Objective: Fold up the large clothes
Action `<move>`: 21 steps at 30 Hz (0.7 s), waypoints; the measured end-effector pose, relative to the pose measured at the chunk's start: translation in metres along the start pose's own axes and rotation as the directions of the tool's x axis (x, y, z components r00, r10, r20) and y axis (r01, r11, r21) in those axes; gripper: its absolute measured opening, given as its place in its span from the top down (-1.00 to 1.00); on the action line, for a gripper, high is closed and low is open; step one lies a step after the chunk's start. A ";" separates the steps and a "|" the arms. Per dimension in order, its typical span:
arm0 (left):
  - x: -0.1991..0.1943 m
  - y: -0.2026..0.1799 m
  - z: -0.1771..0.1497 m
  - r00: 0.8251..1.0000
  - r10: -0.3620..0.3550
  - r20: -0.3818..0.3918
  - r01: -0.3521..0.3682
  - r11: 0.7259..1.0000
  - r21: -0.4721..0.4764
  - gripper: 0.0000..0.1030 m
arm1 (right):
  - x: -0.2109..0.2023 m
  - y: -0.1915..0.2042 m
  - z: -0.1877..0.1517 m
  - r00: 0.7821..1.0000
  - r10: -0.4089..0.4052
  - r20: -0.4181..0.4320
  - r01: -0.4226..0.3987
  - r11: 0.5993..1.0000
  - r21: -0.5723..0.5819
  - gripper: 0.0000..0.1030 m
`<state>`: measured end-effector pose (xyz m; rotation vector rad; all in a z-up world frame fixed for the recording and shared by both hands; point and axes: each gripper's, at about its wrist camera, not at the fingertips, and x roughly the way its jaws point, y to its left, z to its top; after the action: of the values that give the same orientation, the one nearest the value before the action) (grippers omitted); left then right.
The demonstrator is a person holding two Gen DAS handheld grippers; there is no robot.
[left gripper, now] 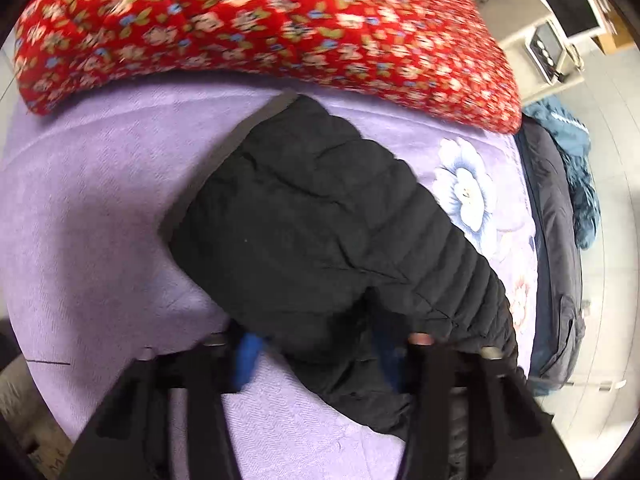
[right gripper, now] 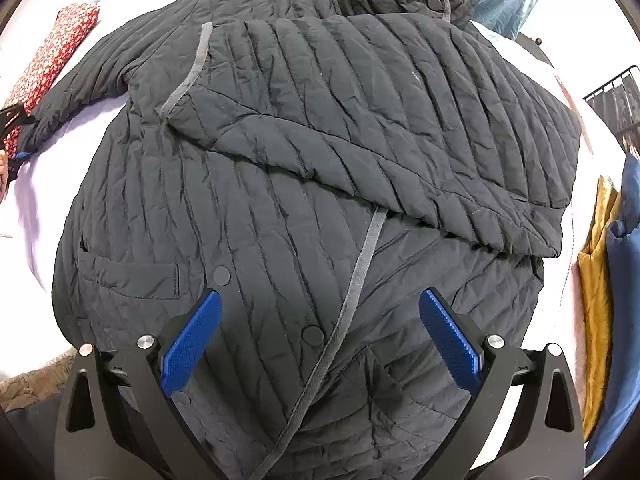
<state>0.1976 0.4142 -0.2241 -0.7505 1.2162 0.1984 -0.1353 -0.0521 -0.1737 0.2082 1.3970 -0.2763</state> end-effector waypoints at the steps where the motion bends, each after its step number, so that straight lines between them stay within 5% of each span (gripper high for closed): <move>1: -0.001 -0.005 -0.002 1.000 0.002 0.000 -0.002 1.000 0.025 0.50 | 0.000 -0.002 0.000 1.000 0.002 -0.001 -0.002 1.000 0.005 -0.89; 4: 0.001 -0.033 -0.009 0.998 0.049 0.026 -0.052 0.990 0.128 0.70 | 0.002 -0.014 0.000 1.000 0.010 -0.002 -0.009 1.000 0.023 -0.89; 7: -0.006 -0.070 -0.024 0.994 0.075 0.076 -0.094 0.951 0.293 0.79 | 0.002 -0.025 0.002 1.000 0.019 0.001 -0.019 0.999 0.046 -0.89; 12: -0.037 -0.137 -0.052 0.993 -0.039 0.109 -0.016 0.886 0.464 0.82 | 0.003 -0.043 0.007 1.000 0.028 0.012 -0.029 0.997 0.069 -0.89; 16: -0.064 -0.207 -0.089 0.985 -0.148 0.091 0.061 0.787 0.614 0.82 | 0.003 -0.061 0.007 0.999 0.036 0.018 -0.037 0.995 0.094 -0.89; 21: -0.085 -0.283 -0.169 0.955 -0.291 -0.051 0.231 0.628 0.743 0.82 | 0.002 -0.090 0.002 0.999 0.043 0.029 -0.046 0.987 0.151 -0.89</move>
<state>0.1829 0.1194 -0.0545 -0.1726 0.9717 -0.5064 -0.1616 -0.1387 -0.1737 0.3596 1.3452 -0.3473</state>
